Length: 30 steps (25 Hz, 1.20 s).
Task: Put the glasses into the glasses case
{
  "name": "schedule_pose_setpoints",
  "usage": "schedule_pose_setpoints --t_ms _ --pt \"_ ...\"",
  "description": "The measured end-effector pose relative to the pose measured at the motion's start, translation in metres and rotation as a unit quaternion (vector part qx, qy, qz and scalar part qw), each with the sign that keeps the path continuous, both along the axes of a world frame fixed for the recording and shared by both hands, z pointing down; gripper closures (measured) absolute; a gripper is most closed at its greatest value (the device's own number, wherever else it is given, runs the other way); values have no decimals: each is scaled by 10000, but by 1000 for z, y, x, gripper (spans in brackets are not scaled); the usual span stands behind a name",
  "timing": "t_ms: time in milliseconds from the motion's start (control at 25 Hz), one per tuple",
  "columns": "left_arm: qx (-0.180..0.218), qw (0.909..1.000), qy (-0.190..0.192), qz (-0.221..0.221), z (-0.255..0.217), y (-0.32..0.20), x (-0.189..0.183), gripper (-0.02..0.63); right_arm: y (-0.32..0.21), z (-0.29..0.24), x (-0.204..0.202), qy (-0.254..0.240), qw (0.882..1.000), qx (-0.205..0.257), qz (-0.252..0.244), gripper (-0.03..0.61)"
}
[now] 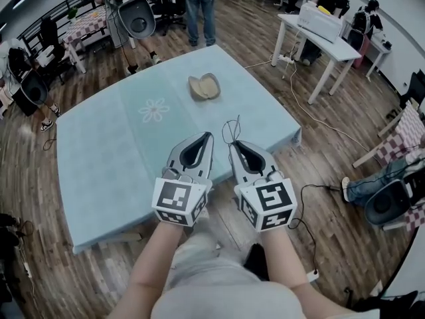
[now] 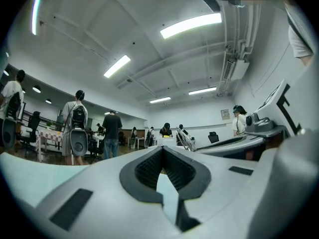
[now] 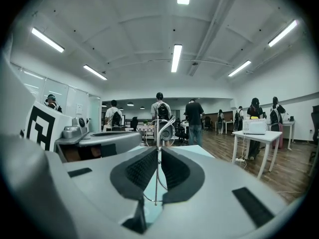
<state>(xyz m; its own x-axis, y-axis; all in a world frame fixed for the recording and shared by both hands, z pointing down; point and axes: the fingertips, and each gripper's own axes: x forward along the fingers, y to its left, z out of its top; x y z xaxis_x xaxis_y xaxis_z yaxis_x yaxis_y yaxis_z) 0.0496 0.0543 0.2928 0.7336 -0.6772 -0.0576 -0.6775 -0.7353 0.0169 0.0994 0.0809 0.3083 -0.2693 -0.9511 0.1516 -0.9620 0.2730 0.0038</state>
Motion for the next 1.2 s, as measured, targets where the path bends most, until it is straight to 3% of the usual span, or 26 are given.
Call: schedule_pose_setpoints --t_ms 320,480,640,920,1200 --pt "-238 9994 -239 122 26 -31 7 604 -37 17 9 -73 9999 -100 -58 549" --pt "-130 9986 -460 245 29 -52 10 604 -63 24 9 -55 9998 -182 -69 549" --pt "-83 9987 -380 322 33 -80 16 604 -90 33 14 10 9996 -259 -80 549" --pt "-432 9985 -74 329 29 -150 4 604 -150 24 6 100 9987 -493 -24 548" --pt "-553 9979 -163 302 49 -200 3 604 -201 42 9 223 9963 -827 -40 548"
